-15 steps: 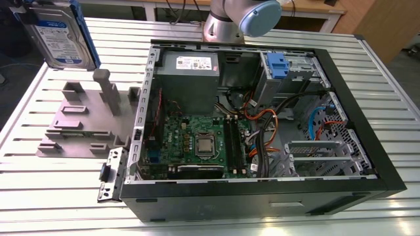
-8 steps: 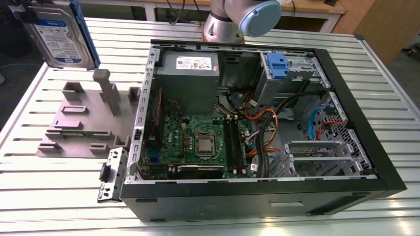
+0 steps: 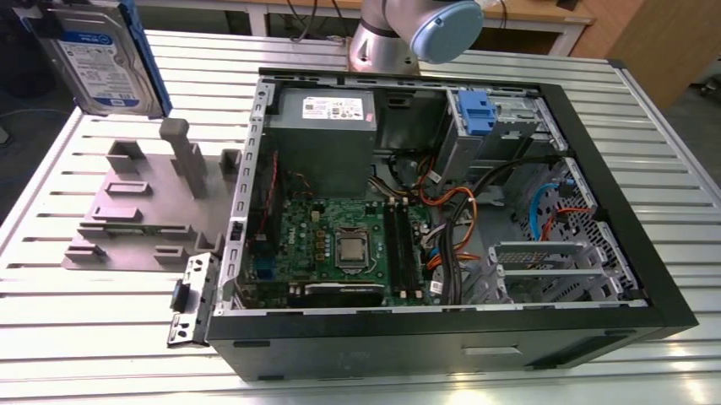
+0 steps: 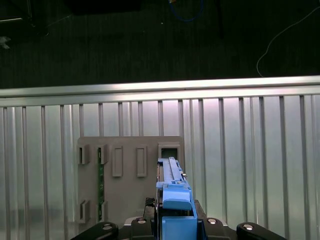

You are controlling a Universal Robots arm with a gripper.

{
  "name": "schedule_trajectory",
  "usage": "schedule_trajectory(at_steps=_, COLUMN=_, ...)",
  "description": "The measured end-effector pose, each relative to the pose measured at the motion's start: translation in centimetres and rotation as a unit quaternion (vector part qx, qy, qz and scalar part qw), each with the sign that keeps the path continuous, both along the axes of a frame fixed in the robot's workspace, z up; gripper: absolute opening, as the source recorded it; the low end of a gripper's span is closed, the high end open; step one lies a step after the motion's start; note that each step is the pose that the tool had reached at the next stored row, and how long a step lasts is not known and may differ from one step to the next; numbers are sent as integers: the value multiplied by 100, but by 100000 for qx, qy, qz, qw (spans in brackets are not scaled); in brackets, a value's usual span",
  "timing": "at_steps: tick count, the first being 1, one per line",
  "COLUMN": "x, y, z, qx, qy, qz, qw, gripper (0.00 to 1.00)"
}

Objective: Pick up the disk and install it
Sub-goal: 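Pick up the disk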

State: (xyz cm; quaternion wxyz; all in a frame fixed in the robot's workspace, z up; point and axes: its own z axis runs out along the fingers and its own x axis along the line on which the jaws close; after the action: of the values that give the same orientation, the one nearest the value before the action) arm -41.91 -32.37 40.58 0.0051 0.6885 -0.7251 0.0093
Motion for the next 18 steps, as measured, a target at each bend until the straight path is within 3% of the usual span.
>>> schedule_trajectory(at_steps=18, x=0, y=0, z=40, qx=0, qy=-1, qz=-2, qw=100000, gripper=36)
